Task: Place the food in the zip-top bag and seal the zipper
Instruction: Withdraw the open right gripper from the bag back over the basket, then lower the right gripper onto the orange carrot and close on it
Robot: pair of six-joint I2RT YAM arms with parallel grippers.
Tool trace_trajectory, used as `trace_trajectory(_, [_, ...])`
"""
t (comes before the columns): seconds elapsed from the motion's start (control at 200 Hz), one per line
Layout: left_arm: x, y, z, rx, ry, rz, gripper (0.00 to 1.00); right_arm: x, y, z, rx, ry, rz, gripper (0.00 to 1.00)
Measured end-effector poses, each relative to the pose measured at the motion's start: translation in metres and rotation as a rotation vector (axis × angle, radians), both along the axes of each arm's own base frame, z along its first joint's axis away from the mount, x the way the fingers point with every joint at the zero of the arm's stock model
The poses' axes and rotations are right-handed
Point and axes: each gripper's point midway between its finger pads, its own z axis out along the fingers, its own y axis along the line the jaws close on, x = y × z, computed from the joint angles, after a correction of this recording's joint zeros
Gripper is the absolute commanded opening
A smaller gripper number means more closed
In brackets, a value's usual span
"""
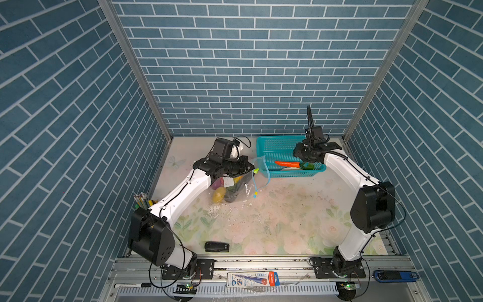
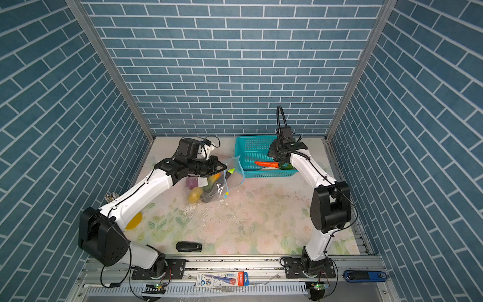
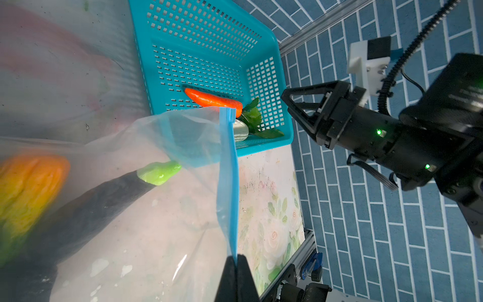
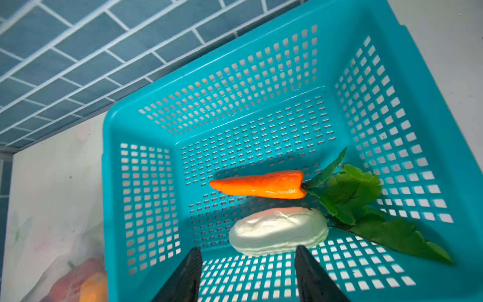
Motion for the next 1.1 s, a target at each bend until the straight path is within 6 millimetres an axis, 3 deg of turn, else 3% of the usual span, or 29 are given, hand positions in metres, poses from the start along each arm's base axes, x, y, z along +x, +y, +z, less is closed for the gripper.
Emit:
trace_trajectory(0.185, [0.0, 0.0, 0.001, -0.001, -0.003, -0.004, 0.0, 0.022, -0.004, -0.008, 0.039, 0.051, -0.107, 0.64])
trace_trajectory(0.3, [0.0, -0.001, 0.0, -0.002, -0.002, -0.005, 0.0, 0.032, -0.012, -0.024, 0.058, 0.089, -0.162, 0.64])
trace_trajectory(0.52, [0.0, -0.002, -0.003, -0.002, 0.009, -0.011, 0.0, 0.035, -0.015, -0.066, 0.081, 0.188, -0.21, 0.64])
trace_trajectory(0.7, [0.0, -0.003, -0.006, 0.0, 0.016, -0.013, 0.0, 0.034, -0.014, -0.09, 0.089, 0.241, -0.221, 0.63])
trace_trajectory(1.1, [0.0, -0.003, -0.005, 0.0, 0.015, -0.013, 0.0, 0.034, -0.009, -0.104, 0.139, 0.284, -0.239, 0.63])
